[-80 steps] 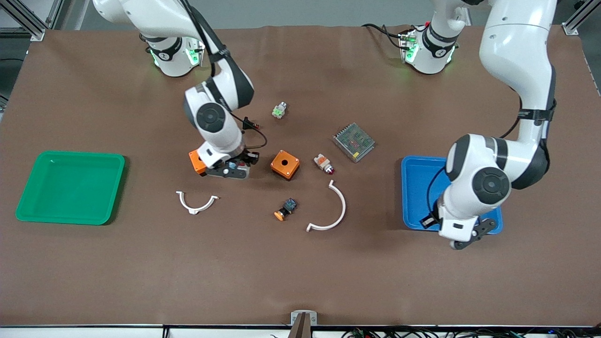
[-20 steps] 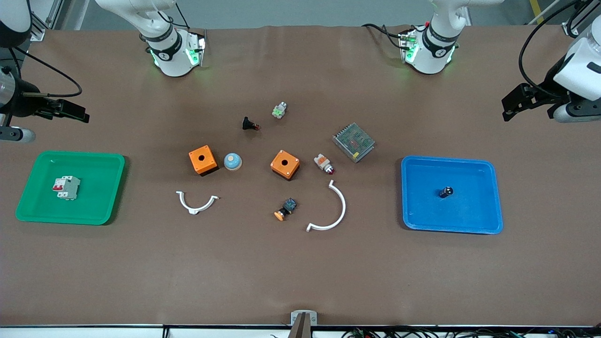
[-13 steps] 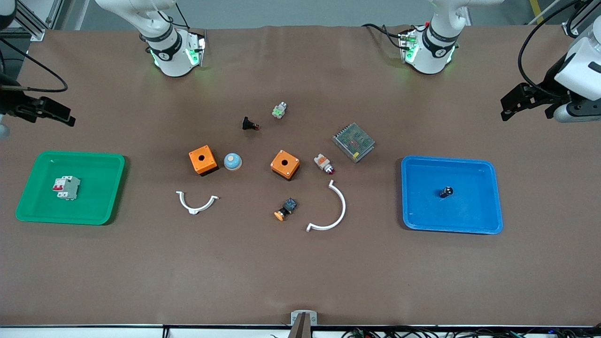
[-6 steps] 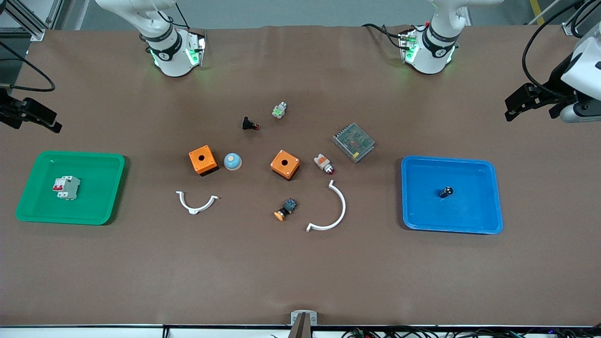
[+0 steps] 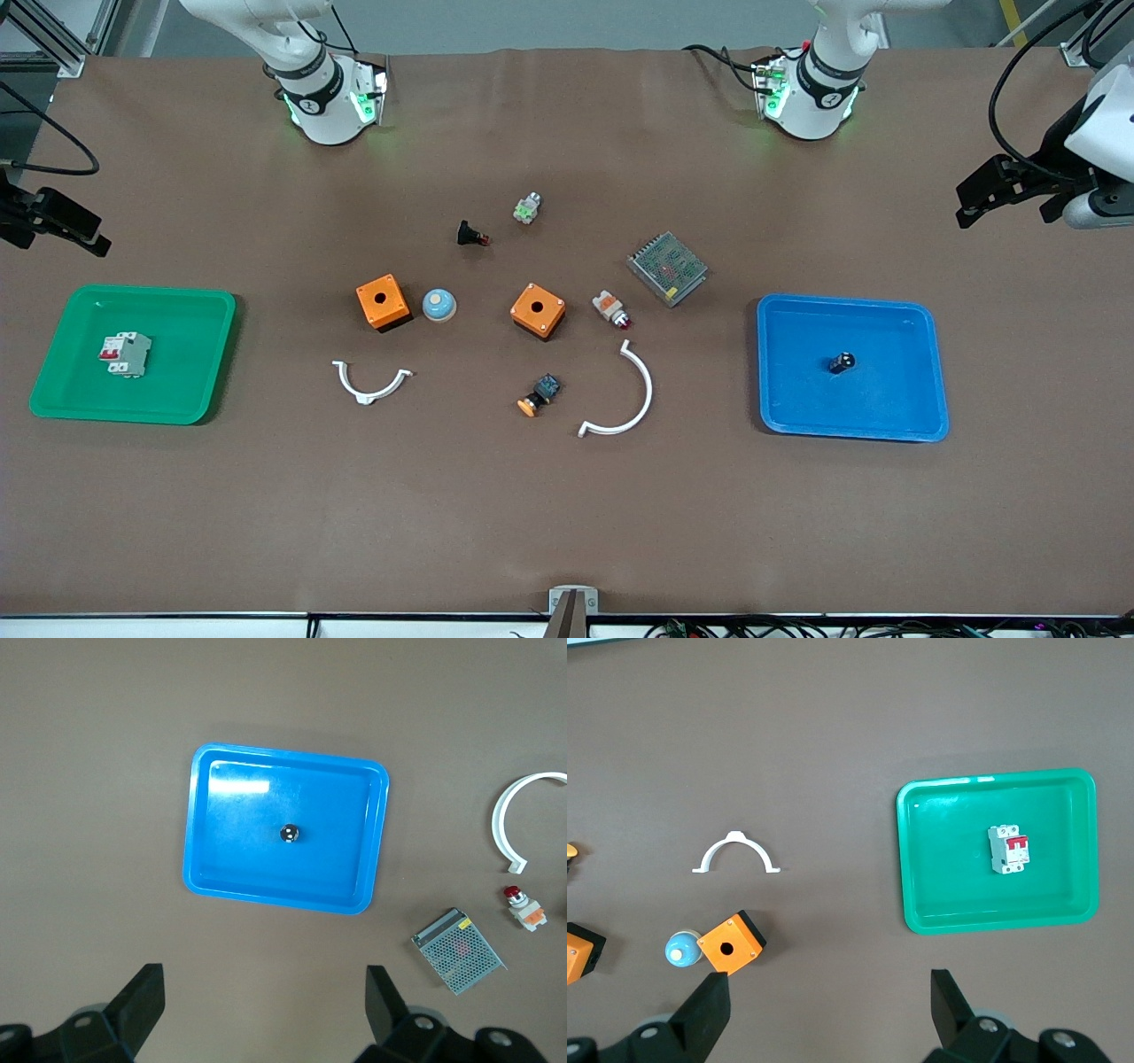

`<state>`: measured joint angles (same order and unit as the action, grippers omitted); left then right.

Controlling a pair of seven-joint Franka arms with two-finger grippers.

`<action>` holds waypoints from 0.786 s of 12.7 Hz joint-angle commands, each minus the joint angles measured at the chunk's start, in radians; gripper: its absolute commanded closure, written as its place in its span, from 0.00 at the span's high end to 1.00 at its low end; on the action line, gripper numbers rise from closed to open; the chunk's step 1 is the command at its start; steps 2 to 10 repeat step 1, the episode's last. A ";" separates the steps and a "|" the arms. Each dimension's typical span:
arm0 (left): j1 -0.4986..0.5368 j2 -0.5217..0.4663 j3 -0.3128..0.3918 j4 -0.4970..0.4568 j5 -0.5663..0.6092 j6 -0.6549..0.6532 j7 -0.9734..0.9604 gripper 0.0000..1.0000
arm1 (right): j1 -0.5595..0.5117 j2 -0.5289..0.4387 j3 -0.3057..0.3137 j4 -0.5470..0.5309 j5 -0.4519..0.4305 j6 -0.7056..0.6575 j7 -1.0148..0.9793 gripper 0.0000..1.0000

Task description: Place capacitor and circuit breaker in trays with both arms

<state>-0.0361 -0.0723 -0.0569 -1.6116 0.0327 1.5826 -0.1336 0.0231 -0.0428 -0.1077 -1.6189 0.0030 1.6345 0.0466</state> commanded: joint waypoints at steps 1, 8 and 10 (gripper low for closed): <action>0.010 0.002 -0.003 0.015 -0.007 -0.015 0.020 1.00 | -0.002 0.009 -0.001 0.020 0.015 -0.013 0.004 1.00; 0.010 0.002 -0.003 0.015 -0.007 -0.015 0.020 1.00 | -0.002 0.009 -0.001 0.020 0.015 -0.013 0.004 1.00; 0.010 0.002 -0.003 0.015 -0.007 -0.015 0.020 1.00 | -0.002 0.009 -0.001 0.020 0.015 -0.013 0.004 1.00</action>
